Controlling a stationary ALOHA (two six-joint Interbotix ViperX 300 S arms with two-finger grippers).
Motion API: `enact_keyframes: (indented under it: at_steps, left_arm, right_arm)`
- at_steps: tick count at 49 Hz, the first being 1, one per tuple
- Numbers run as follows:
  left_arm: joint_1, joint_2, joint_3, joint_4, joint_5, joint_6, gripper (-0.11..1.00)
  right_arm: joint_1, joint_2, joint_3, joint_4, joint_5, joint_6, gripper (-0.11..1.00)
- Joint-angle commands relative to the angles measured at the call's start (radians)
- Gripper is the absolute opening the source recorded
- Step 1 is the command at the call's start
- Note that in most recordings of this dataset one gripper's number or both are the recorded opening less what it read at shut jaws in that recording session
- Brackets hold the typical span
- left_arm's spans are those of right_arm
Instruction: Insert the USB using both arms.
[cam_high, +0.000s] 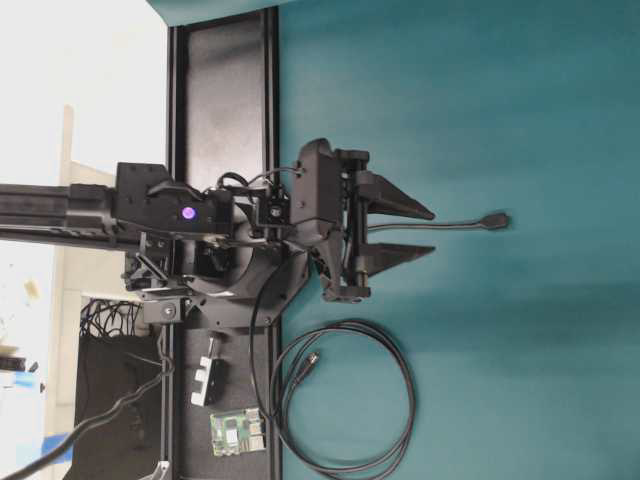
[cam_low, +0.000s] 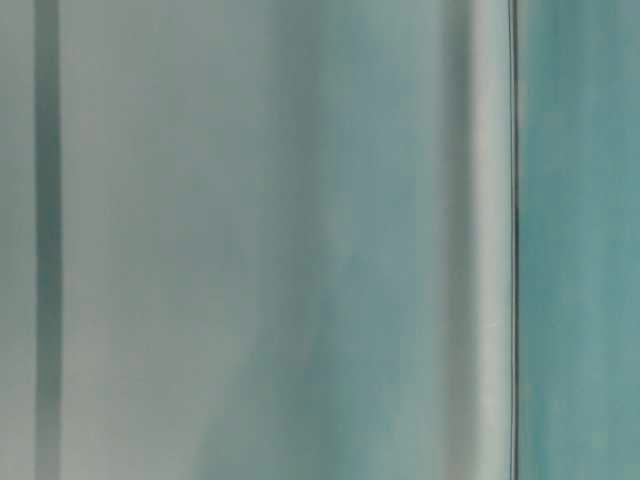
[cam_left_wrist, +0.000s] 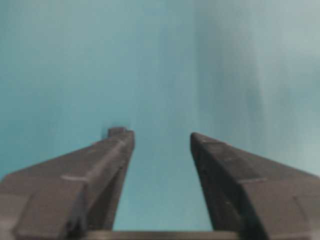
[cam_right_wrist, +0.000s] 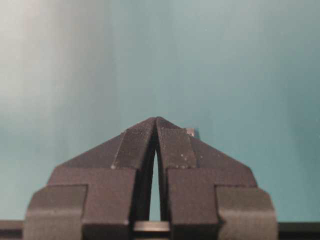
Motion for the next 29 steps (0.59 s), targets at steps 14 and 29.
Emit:
enact_keyframes:
  at_steps: [14, 29]
  left_arm:
    - [-0.005, 0.152, -0.006, -0.003, -0.094, -0.006, 0.67]
    - [-0.005, 0.252, -0.009, 0.002, -0.118, 0.0, 0.67]
  right_arm:
    - [0.002, 0.02, 0.003, -0.002, 0.029, 0.002, 0.2]
    - [0.002, 0.133, -0.015, -0.002, 0.018, 0.0, 0.55]
